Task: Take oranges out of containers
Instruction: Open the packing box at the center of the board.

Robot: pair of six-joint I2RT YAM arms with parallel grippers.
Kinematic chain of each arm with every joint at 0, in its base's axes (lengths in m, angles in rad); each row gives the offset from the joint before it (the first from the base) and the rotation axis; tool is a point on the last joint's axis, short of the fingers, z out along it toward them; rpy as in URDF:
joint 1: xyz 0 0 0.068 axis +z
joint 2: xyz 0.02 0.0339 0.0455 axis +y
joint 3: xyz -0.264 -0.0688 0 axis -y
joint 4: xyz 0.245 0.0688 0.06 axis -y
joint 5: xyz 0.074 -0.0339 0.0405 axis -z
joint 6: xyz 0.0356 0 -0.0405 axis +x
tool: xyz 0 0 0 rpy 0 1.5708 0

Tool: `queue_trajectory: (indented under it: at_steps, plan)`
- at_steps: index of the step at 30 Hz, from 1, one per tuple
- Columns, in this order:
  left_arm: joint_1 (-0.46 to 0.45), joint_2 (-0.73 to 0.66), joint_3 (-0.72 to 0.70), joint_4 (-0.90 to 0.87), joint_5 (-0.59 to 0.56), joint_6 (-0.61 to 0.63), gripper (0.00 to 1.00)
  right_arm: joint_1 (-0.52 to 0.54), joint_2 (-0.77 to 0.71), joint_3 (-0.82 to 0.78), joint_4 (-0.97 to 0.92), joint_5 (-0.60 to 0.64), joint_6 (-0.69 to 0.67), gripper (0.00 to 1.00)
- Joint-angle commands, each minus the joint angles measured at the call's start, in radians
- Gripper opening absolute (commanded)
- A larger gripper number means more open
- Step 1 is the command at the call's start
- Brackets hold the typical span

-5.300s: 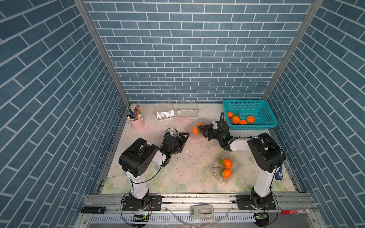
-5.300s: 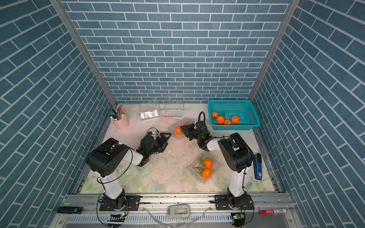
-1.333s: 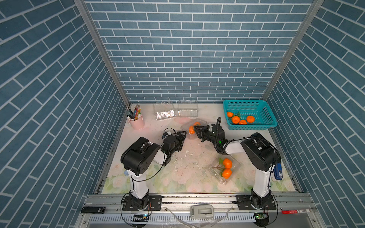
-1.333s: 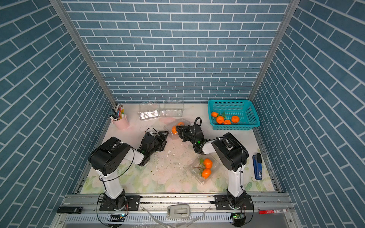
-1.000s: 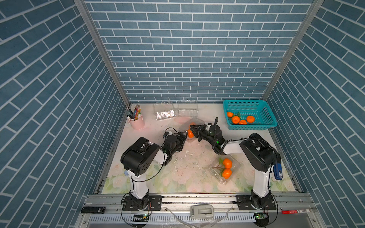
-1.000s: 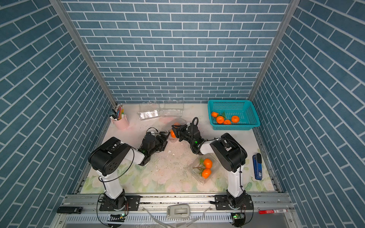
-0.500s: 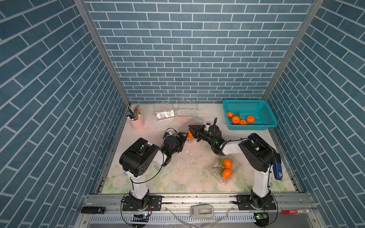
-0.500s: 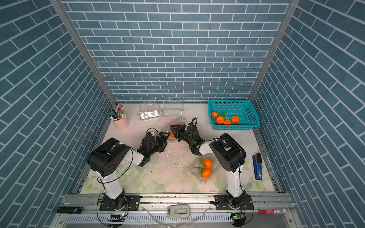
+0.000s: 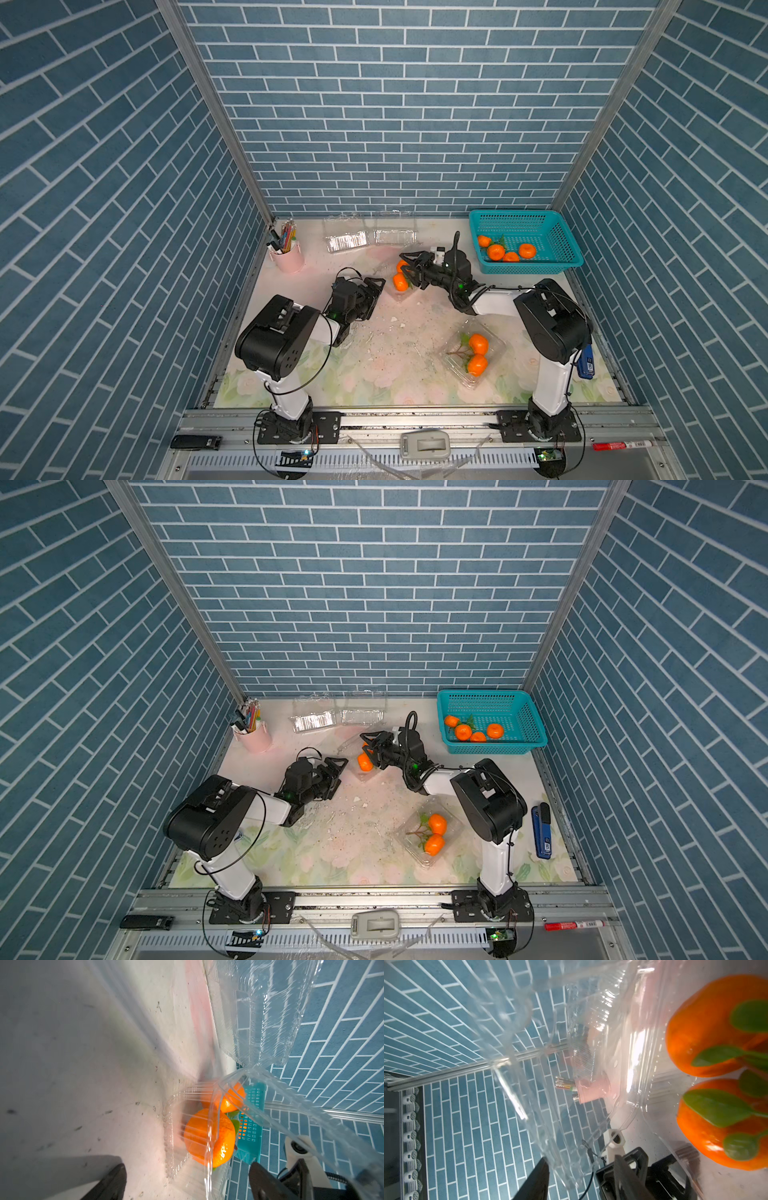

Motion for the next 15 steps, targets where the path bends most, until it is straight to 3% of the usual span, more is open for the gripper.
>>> queue_trajectory:
  at_steps: [1, 7, 10, 15]
  plan:
    - [0.031, -0.001, 0.017, -0.208, 0.033, 0.064, 0.94, -0.027, -0.069, 0.058, -0.135, -0.098, -0.159, 0.54]
    - [0.082, -0.067, 0.053, -0.32, 0.065, 0.126, 0.96, -0.101, -0.166, 0.123, -0.438, -0.177, -0.429, 0.6]
    - [0.115, -0.1, 0.06, -0.365, 0.084, 0.153, 0.97, -0.143, -0.203, 0.168, -0.682, -0.182, -0.636, 0.62]
    - [0.161, -0.158, 0.095, -0.473, 0.114, 0.222, 0.99, -0.158, -0.196, 0.275, -1.104, -0.025, -1.027, 0.61]
